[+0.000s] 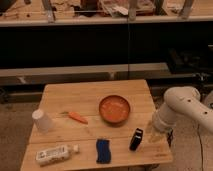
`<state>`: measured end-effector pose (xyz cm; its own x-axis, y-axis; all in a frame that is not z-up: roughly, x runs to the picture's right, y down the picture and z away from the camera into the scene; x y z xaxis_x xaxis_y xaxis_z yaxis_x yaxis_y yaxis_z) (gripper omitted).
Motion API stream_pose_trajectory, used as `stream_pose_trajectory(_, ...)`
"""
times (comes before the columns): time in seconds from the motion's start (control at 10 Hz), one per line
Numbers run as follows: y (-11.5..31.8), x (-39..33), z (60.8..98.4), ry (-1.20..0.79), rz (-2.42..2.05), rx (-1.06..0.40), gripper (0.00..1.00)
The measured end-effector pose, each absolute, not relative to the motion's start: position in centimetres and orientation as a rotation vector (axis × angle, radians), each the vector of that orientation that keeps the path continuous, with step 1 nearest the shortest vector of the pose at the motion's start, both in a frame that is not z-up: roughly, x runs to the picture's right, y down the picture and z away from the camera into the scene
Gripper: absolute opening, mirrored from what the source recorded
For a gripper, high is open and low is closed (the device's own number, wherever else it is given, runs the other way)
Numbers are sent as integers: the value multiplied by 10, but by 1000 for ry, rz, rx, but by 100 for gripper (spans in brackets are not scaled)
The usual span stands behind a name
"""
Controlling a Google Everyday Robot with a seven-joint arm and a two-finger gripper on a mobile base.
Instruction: Knock the eraser over
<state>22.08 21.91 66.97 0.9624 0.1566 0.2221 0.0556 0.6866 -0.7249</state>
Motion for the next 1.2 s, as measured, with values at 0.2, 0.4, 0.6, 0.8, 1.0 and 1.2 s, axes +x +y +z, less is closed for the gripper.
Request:
stream_pose_trajectory(0.2,219,217,670,-288,59,-817,14)
stream_pose_trajectory(0.4,223,216,668,-295,75,-819,14)
stream_pose_trajectory(0.6,225,211,666,-310,92,-813,14)
stream_pose_trajectory(0.8,225,206,667,-318,100,-812,14)
stream_pose_trajectory(1.0,228,204,665,-319,119,-811,14)
stream_pose_trajectory(1.2,230,199,665,-326,133,-810,14)
